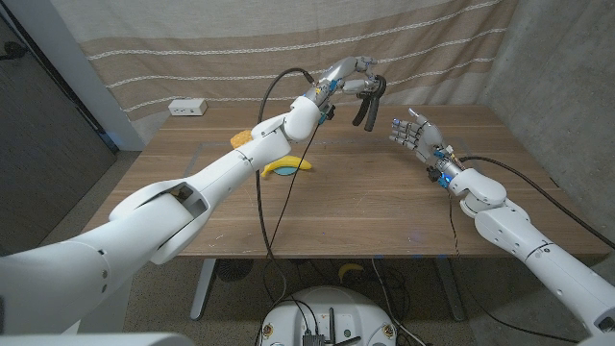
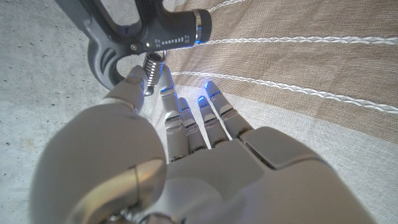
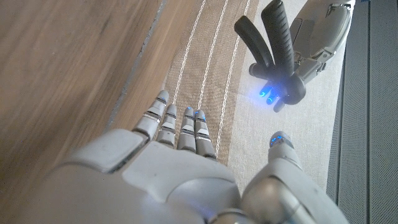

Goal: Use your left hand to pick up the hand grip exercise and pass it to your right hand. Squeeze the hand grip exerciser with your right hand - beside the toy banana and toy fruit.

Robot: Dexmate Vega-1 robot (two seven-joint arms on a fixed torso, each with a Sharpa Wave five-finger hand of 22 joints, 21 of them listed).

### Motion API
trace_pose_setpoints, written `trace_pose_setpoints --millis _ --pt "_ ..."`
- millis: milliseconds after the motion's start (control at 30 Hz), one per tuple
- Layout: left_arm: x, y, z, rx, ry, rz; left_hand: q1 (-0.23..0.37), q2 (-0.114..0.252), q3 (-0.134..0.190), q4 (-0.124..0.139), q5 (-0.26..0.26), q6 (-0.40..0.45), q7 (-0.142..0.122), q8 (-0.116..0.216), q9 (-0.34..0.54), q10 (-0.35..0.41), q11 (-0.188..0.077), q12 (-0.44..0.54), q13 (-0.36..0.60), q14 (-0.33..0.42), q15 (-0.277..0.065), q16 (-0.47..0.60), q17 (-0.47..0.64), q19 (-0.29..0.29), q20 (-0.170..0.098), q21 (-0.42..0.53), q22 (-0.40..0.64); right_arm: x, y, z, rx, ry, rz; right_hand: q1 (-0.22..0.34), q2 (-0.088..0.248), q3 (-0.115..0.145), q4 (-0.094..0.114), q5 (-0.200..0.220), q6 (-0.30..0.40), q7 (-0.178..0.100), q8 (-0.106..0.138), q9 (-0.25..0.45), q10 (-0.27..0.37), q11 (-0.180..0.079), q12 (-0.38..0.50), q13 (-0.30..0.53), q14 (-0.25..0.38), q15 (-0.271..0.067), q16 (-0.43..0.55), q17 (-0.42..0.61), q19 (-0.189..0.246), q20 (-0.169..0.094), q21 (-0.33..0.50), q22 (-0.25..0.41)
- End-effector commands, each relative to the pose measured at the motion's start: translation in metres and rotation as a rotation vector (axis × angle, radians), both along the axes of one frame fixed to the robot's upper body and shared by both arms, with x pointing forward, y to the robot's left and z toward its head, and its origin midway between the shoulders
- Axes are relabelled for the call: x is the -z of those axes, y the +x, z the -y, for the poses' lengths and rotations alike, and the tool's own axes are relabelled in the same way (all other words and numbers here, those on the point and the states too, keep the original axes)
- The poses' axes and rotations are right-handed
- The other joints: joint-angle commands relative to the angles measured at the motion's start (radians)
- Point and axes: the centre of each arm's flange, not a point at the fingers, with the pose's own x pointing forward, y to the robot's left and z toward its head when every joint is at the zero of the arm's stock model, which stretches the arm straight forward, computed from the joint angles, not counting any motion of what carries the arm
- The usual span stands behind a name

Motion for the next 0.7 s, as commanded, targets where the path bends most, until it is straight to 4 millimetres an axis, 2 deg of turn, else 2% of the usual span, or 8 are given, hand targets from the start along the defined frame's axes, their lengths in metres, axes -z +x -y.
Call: trace_pose_setpoints --millis 33,700 --pt "-0.003 0.001 0.009 0.008 0.016 -0.009 0.003 0.012 0.054 0.023 0.007 0.009 -0.014 0.244 0.236 0.019 -0.021 -0.004 0.001 0.007 -0.133 -0.002 0.001 0.008 -0.007 0.004 0.001 -0.006 0.005 -0.012 -0.050 -0.017 0.024 -0.004 -0.007 -0.005 0.000 0.007 -0.001 -0.001 0.005 0.003 -0.001 -0.002 0.006 0.003 -0.004 -0.001 -0.002 0.001 -0.002 0.004 0.000 0.002" --pt "-0.006 0.008 0.021 0.037 0.009 -0.023 -0.004 0.010 0.065 0.022 0.007 0.007 -0.013 0.251 0.231 0.022 -0.021 -0.003 0.001 0.009 -0.135 -0.002 0.000 0.008 -0.008 0.007 0.002 -0.016 0.013 -0.029 -0.139 -0.048 0.047 -0.004 -0.008 -0.008 0.000 0.009 -0.002 -0.005 0.005 0.003 -0.002 0.002 0.007 0.002 -0.003 0.000 -0.004 0.000 -0.001 0.006 0.001 0.002"
